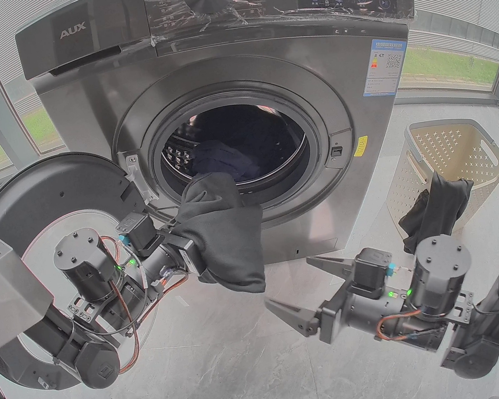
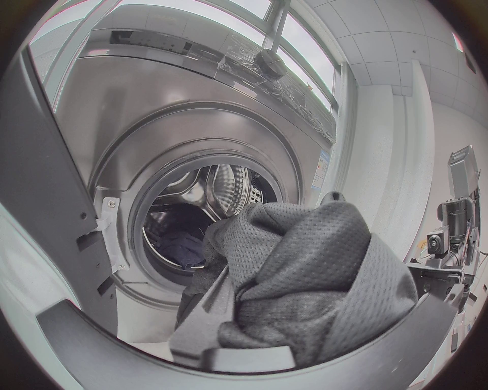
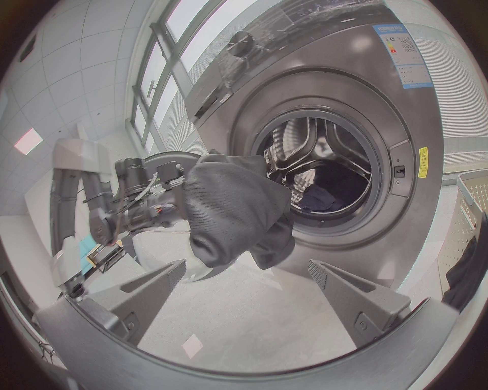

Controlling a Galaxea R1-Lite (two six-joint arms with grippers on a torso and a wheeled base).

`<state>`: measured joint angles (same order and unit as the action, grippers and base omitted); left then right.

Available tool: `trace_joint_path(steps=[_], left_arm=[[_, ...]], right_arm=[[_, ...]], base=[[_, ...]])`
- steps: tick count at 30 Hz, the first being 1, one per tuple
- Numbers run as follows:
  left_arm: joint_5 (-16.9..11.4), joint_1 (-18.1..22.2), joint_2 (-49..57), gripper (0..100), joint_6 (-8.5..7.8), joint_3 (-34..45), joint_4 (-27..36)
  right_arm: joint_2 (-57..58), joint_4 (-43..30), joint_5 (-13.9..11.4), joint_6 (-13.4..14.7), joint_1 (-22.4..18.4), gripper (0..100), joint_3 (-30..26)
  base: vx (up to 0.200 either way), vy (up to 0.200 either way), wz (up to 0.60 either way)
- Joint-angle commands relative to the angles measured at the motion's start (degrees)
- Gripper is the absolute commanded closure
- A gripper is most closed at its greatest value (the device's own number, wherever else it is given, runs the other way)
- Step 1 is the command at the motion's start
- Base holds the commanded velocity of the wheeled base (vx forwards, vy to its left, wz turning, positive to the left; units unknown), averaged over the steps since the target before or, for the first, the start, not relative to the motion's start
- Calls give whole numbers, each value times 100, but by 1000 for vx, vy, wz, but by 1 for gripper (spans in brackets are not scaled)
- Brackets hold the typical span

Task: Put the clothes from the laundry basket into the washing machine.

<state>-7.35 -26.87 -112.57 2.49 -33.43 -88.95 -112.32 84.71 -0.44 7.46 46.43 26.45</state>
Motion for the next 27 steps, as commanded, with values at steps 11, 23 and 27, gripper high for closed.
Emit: trace_joint_path(steps=[11, 23, 27], left_arm=[[76, 103, 323, 100, 147, 592, -43], [-12, -29, 411, 100, 112, 926, -43], [-12, -47, 429, 100, 112, 917, -43]], right_arm=[[905, 10, -176, -219, -1251, 0, -1019], [861, 10, -158, -210, -1611, 0, -1019], [791, 10, -158, -184, -1629, 0, -958]], base=[[0, 0, 0], [0, 0, 0], [0, 0, 0]])
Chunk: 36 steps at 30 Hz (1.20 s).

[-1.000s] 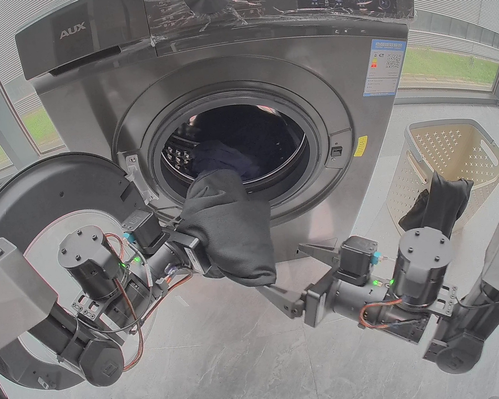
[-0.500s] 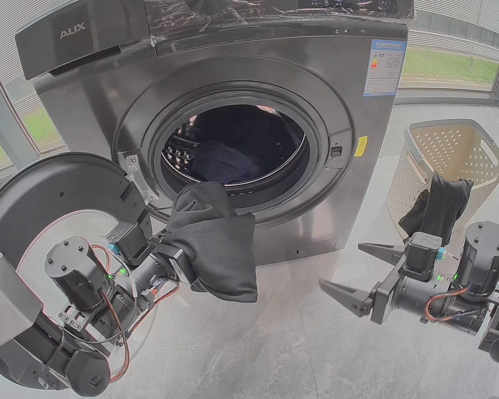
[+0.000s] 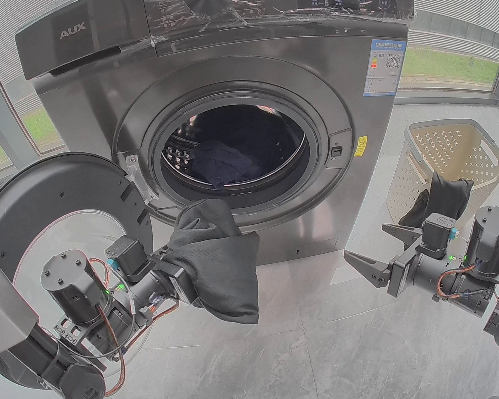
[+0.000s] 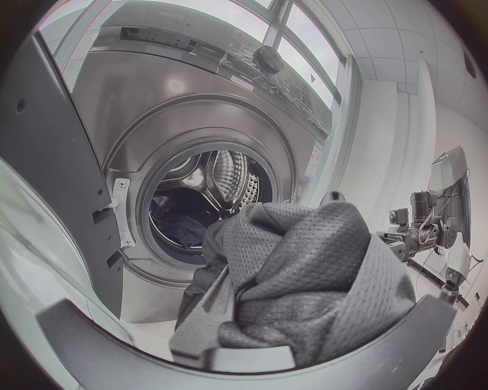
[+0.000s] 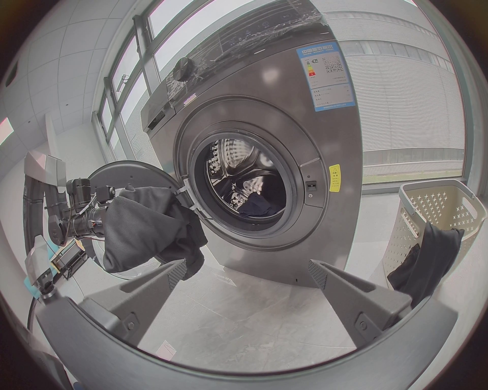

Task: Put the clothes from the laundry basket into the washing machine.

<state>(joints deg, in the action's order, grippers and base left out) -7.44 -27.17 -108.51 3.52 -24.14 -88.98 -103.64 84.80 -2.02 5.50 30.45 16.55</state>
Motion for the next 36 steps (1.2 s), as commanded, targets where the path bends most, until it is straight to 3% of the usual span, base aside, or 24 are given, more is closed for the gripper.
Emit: trace_joint_path(steps=[1, 26, 33, 36], left_arm=[[-3, -34, 49, 100, 8, -12, -41], [14, -262, -118, 100, -53, -12, -41], [23, -403, -179, 100, -53, 41, -41], [49, -675, -206, 100, -53, 67, -41]], right_arm=[[-86, 2, 0, 13, -31, 0, 41], [-86, -7, 9, 21, 66, 0, 23], [-86, -16, 18, 21, 180, 0, -38], [-77, -33, 27, 30, 268, 0, -38]], base=[[200, 0, 0], [200, 0, 0], [0, 0, 0], [0, 0, 0]])
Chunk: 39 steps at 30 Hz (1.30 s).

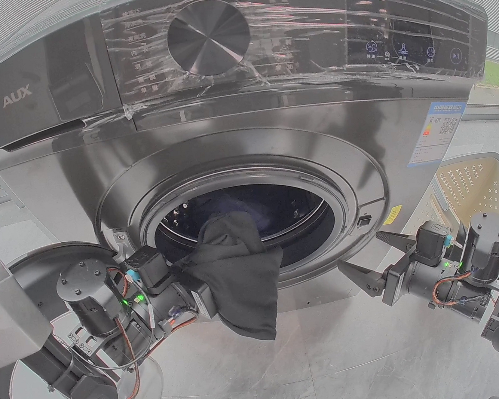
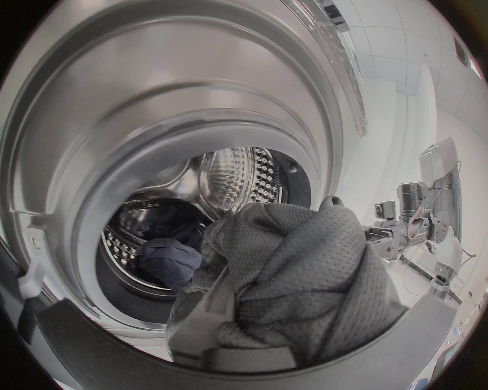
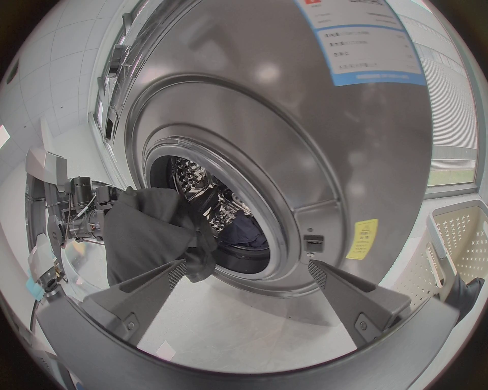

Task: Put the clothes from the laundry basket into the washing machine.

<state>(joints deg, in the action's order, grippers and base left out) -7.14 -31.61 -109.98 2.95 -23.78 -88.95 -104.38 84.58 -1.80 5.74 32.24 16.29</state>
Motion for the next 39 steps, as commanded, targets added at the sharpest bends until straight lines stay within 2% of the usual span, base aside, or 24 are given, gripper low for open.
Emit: trace_joint_path(steps=[1, 3, 4, 5, 12, 13, 17, 21, 27, 30, 33, 39], left_arm=[[55, -363, -137, 100, 13, 23, -43], [328, -539, -480, 100, -14, -109, -52], [459, -583, -586, 100, 30, -250, -52], [477, -583, -656, 100, 83, -355, -52], [442, -495, -1139, 100, 21, -1085, -34], [416, -442, -1570, 100, 48, -1559, -34], [240, -363, -2027, 100, 100, -2166, -34], [275, -311, -2607, 100, 127, -3124, -17], [354, -161, -3038, 100, 162, -3756, 62], [486, -179, -3073, 100, 162, -3950, 291], [618, -117, -3143, 100, 162, -4600, 941], [618, 32, -3381, 100, 153, -5611, 2058]], right_arm=[[5, -12, 22, 6, 133, 0, -20], [31, -38, 84, 23, 221, 0, -29], [40, -47, 128, 32, 238, 0, -38], [49, -47, 145, 32, 247, 0, -47], [75, -12, 128, 15, 265, 0, -214], [75, -3, 128, 15, 300, 0, -231], [23, 6, 110, 23, 256, 0, -258], [66, 15, 101, 15, 265, 0, -354], [66, 15, 128, 15, 388, 0, -477], [40, 15, 119, 15, 414, 0, -469], [5, 15, 119, 15, 414, 0, -469], [5, -12, 119, 15, 432, 0, -486]], base=[[0, 0, 0], [0, 0, 0], [0, 0, 0], [0, 0, 0], [0, 0, 0], [0, 0, 0], [0, 0, 0], [0, 0, 0], [0, 0, 0], [0, 0, 0], [0, 0, 0], [0, 0, 0]])
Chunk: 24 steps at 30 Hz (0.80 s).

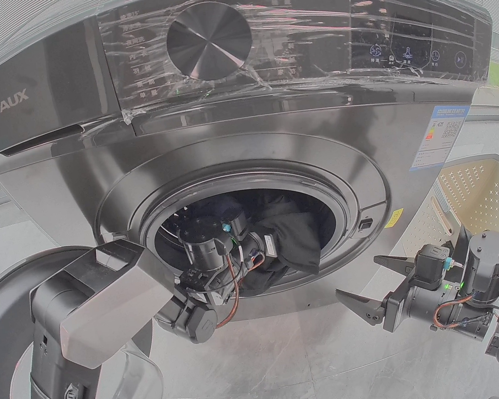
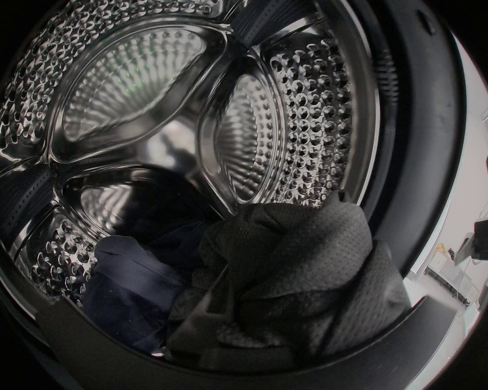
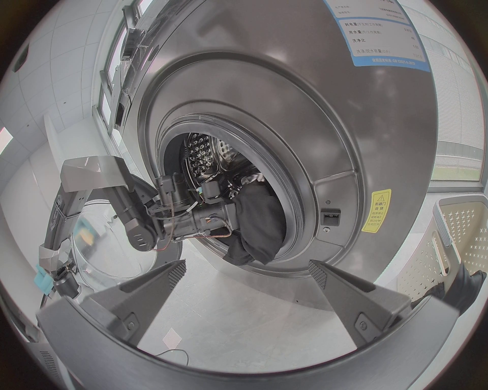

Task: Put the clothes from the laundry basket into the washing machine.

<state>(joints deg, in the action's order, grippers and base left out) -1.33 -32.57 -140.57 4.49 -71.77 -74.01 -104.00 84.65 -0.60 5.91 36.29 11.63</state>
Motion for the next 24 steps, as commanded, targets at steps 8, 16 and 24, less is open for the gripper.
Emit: trace_joint_path(steps=[8, 16, 24], left_arm=[[370, 278, -638, 100, -62, -1850, 1345], [634, 418, -1078, 100, 17, -2861, 1662], [810, 427, -1113, 100, 272, -3221, 1635]], right_arm=[[-59, -28, 7, -2, 27, 0, -100], [-86, -45, 7, -2, 106, 0, -135], [-94, -54, 7, 6, 150, 0, -135]], base=[[0, 0, 0], [0, 0, 0], [0, 0, 0]])
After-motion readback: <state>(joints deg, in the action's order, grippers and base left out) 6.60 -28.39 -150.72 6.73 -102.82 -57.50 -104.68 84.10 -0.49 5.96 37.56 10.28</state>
